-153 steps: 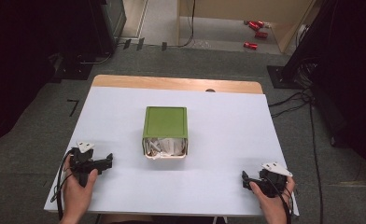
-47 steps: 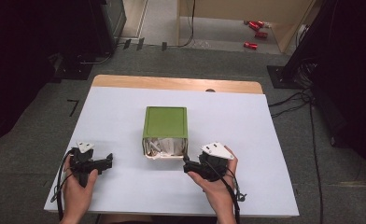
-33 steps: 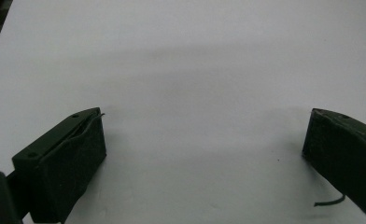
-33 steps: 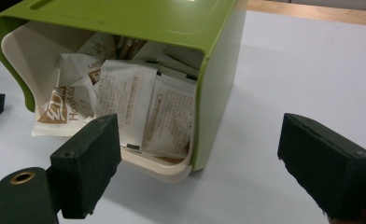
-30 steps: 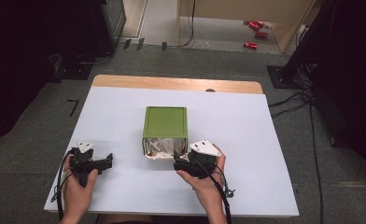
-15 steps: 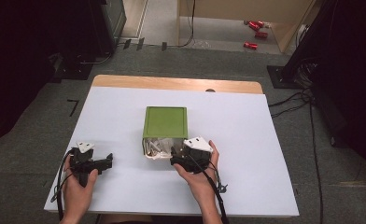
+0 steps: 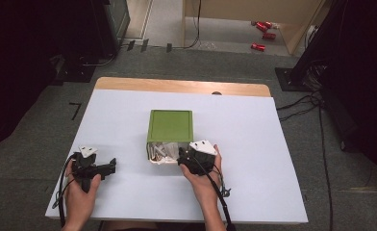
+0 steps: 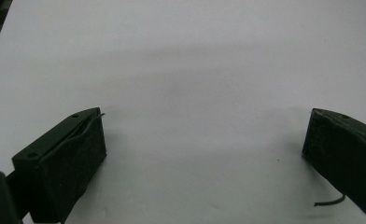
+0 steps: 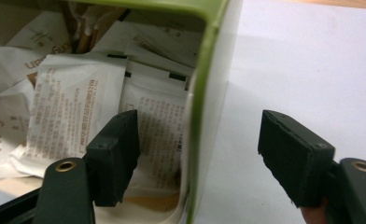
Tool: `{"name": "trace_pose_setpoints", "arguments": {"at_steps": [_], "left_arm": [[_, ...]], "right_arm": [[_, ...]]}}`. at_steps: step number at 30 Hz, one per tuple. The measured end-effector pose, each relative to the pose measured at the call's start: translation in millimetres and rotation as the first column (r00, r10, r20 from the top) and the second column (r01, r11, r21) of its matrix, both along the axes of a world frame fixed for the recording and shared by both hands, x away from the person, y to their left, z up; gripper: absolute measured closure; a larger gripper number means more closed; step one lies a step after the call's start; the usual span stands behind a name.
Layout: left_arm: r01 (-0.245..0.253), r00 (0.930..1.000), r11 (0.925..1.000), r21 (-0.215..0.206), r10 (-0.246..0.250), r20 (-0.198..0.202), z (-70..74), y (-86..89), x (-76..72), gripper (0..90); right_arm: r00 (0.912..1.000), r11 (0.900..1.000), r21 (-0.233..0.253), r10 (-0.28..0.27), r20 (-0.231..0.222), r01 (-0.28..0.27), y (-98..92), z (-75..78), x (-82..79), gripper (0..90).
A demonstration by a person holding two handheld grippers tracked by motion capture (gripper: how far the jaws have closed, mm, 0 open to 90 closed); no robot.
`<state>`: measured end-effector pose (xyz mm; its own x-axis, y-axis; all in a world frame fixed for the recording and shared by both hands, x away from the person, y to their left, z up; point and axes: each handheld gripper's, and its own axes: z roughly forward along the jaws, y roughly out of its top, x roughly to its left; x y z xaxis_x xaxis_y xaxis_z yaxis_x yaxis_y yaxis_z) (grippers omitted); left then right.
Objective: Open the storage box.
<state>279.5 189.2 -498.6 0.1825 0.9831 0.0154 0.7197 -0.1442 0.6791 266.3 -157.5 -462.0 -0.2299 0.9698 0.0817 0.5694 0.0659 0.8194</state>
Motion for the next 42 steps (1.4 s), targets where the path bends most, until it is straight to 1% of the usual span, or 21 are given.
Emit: {"name": "trace_pose_setpoints", "arguments": {"at_steps": [3,4,6,8,12,13,14,15,17,19,20,21,22,23,27,32,33,35,36,41,42], "left_arm": [[0.0,1.0,1.0,0.0,0.0,0.0,0.0,0.0,0.0,0.0],[0.0,1.0,1.0,0.0,0.0,0.0,0.0,0.0,0.0,0.0],[0.0,1.0,1.0,0.0,0.0,0.001,0.0,0.0,0.0,0.0],[0.0,1.0,1.0,0.0,0.0,0.001,0.0,0.0,0.0,0.0],[0.0,1.0,1.0,0.0,0.0,0.001,0.0,0.0,0.0,0.0],[0.0,1.0,1.0,0.0,0.0,0.001,0.0,0.0,-0.1,0.0],[0.0,1.0,1.0,0.0,0.0,0.001,0.0,0.0,-0.1,0.0],[0.0,1.0,1.0,0.0,0.0,0.001,0.0,0.0,-0.1,0.0],[0.0,1.0,1.0,0.0,0.0,0.001,0.0,0.0,-0.1,0.0],[0.0,1.0,1.0,0.0,0.0,0.001,-0.1,0.0,-0.1,0.0],[0.0,1.0,1.0,0.0,0.0,0.001,-0.1,0.0,-0.1,0.0],[0.0,1.0,1.0,0.0,0.0,0.001,-0.1,0.0,-0.1,0.0],[0.0,1.0,1.0,0.0,0.0,0.001,-0.1,-0.1,-0.1,0.0],[-0.001,1.0,1.0,0.0,0.001,0.0,-0.1,-0.1,-0.1,0.0],[-0.001,1.0,1.0,0.0,0.001,0.001,-0.1,0.0,-0.1,0.0],[0.0,1.0,1.0,-0.001,0.0,0.001,-0.1,0.0,-0.1,0.0],[0.0,1.0,1.0,0.0,0.0,0.001,-0.1,0.0,-0.1,0.0],[0.0,1.0,1.0,0.0,0.0,0.0,-0.1,0.0,-0.1,0.0],[0.0,1.0,1.0,0.0,0.0,0.0,-0.1,0.0,-0.1,0.0],[0.0,1.0,1.0,-0.001,0.0,0.001,-0.1,0.0,-0.1,0.0],[0.0,1.0,1.0,0.0,0.0,0.001,-0.1,0.0,-0.1,0.0]], "right_arm": [[0.9998,1.0,-0.007,-0.016,0.01,0.016,-0.8,-0.8,1.6,33.2],[0.9994,0.999,-0.015,-0.031,0.015,0.031,-1.9,-1.9,3.2,35.5],[0.9988,0.999,-0.022,-0.047,0.014,0.047,-2.3,-3.5,4.8,36.8],[0.9988,0.999,-0.01,-0.047,0.008,0.048,-3.2,-4.5,5.8,37.0],[0.999,0.999,-0.005,-0.045,0.0,0.045,-4.8,-5.6,6.9,36.7],[0.9989,0.999,0.022,-0.046,-0.008,0.047,-7.4,-7.2,7.9,36.3],[0.9989,0.999,0.022,-0.046,-0.008,0.047,-7.4,-7.2,7.9,36.3],[0.9987,0.998,0.033,-0.05,-0.012,0.05,-8.0,-7.5,7.9,36.3],[0.9987,0.997,0.051,-0.051,-0.005,0.051,-10.0,-10.2,6.7,36.9],[0.9985,0.997,0.053,-0.054,-0.007,0.054,-10.6,-11.0,6.3,36.9],[0.9981,0.997,0.056,-0.059,-0.019,0.06,-11.8,-12.6,5.0,38.9],[0.9981,0.997,0.056,-0.059,-0.019,0.06,-11.8,-12.6,5.0,38.9],[0.9972,0.997,0.028,-0.066,-0.034,0.067,-11.8,-13.8,4.6,37.4],[0.9975,0.997,0.046,-0.063,-0.032,0.065,-12.5,-16.8,3.2,37.6],[0.9961,0.995,0.052,-0.078,-0.041,0.08,-11.0,-16.5,1.7,39.0],[0.9961,0.996,0.05,-0.073,-0.051,0.075,-10.7,-16.0,0.9,39.1],[0.996,0.997,0.047,-0.066,-0.061,0.068,-11.1,-15.1,-0.1,39.1],[0.9958,0.997,0.046,-0.062,-0.067,0.065,-11.1,-14.7,-0.8,39.1],[0.9953,0.997,0.045,-0.057,-0.079,0.061,-11.8,-14.0,-2.9,39.0],[0.9947,0.997,0.044,-0.052,-0.089,0.056,-11.8,-13.3,-7.2,39.2],[0.9948,0.998,0.043,-0.047,-0.09,0.051,-11.6,-13.1,-10.7,40.0]]}}
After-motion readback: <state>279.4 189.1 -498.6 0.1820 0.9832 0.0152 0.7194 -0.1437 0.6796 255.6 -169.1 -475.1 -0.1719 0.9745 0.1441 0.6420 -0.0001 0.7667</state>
